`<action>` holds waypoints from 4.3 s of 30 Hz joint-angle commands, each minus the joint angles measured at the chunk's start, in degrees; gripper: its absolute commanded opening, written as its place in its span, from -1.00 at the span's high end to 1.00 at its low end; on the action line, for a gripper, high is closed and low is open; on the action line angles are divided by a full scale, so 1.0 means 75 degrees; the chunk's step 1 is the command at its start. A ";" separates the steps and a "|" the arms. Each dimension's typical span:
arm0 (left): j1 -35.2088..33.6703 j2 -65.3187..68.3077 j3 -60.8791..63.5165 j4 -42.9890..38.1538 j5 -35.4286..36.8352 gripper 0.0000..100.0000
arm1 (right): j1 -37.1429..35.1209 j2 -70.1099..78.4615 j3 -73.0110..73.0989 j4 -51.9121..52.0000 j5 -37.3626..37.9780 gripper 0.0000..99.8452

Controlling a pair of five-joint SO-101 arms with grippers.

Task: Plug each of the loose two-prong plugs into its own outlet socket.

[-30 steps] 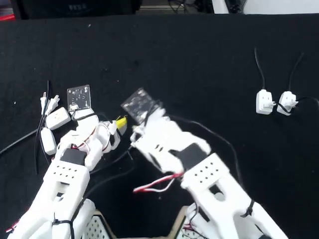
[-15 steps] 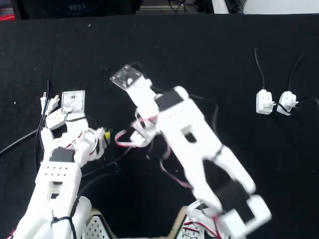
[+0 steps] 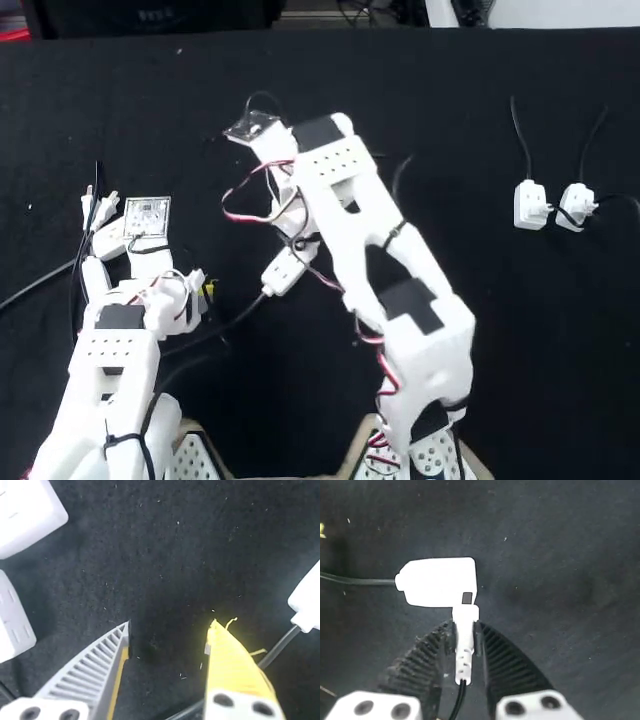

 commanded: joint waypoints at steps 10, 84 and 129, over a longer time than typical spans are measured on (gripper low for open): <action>-0.0053 -0.0094 -0.0123 -0.0012 -0.0070 0.49 | -0.0164 0.0346 -0.1002 0.0551 0.0000 0.98; -0.0744 -0.0094 -0.0252 0.0000 -0.0023 0.49 | -0.1114 0.3159 -0.1776 -0.0504 0.0199 0.98; -0.0733 -0.0094 -0.0252 -0.0012 -0.0012 0.49 | -0.0270 -0.1729 0.2784 -0.1395 0.0316 0.98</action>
